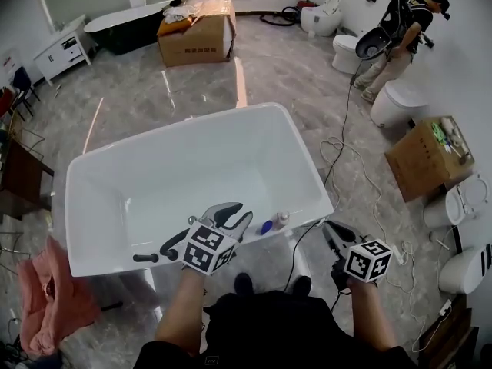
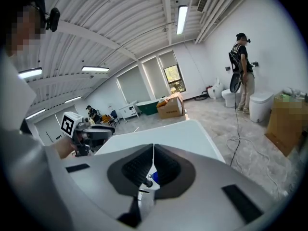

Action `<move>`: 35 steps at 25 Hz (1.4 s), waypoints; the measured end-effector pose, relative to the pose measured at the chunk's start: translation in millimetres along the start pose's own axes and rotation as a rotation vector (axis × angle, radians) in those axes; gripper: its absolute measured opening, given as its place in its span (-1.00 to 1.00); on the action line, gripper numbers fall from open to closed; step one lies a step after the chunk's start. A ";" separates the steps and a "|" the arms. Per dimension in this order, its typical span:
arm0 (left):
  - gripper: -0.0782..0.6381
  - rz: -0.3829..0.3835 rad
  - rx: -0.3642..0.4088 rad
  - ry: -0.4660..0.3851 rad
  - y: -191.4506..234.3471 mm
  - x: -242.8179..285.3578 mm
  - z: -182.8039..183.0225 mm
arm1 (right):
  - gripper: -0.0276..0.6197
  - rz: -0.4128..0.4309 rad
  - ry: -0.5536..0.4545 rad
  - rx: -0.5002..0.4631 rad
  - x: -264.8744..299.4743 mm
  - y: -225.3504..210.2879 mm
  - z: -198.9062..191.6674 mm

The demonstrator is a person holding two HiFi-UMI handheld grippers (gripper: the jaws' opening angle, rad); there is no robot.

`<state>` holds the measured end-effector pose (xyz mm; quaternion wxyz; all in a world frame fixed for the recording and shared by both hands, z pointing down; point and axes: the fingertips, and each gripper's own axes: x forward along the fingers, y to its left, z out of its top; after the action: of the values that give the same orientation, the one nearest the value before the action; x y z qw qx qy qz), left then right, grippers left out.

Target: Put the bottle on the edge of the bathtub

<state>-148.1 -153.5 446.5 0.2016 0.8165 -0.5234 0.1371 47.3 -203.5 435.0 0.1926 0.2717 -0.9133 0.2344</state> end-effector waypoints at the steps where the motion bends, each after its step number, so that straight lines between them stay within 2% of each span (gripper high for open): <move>1: -0.45 -0.018 -0.021 -0.017 -6.7 -1.7 7.7 | -0.88 0.006 -0.004 -0.001 -2.8 -3.8 1.1; 3: -0.45 -0.028 -0.036 -0.049 -19.0 -3.5 22.1 | -0.88 0.022 -0.012 -0.003 -8.1 -11.8 3.2; 6: -0.52 0.010 -0.018 -0.089 -37.3 -1.3 40.2 | -0.88 0.054 -0.021 -0.005 -18.6 -26.6 4.6; 11: -0.61 0.040 -0.031 -0.152 -84.1 19.1 67.7 | -0.88 0.134 -0.063 0.025 -49.8 -53.6 11.9; 17: -0.72 0.093 0.039 -0.185 -150.5 59.4 99.4 | -0.88 0.178 -0.168 -0.012 -106.9 -99.2 34.1; 19: -0.73 0.116 0.035 -0.200 -165.1 70.6 106.1 | -0.88 0.189 -0.201 -0.030 -124.1 -113.5 39.3; 22: -0.74 0.169 -0.011 -0.240 -175.0 83.7 118.0 | -0.88 0.206 -0.234 -0.051 -146.2 -130.9 45.7; 25: -0.74 0.220 -0.024 -0.257 -179.8 89.7 127.1 | -0.88 0.215 -0.258 -0.078 -161.2 -139.4 50.9; 32: -0.74 0.220 0.010 -0.245 -178.1 91.7 140.3 | -0.88 0.252 -0.281 -0.219 -156.2 -124.6 69.4; 35: -0.74 0.216 0.026 -0.239 -171.6 88.8 146.4 | -0.88 0.259 -0.306 -0.237 -149.0 -115.9 83.7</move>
<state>46.7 -230.0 324.3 0.1114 0.7685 -0.6265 0.0666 212.4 -273.7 332.8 0.0507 0.1598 -0.9803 0.1043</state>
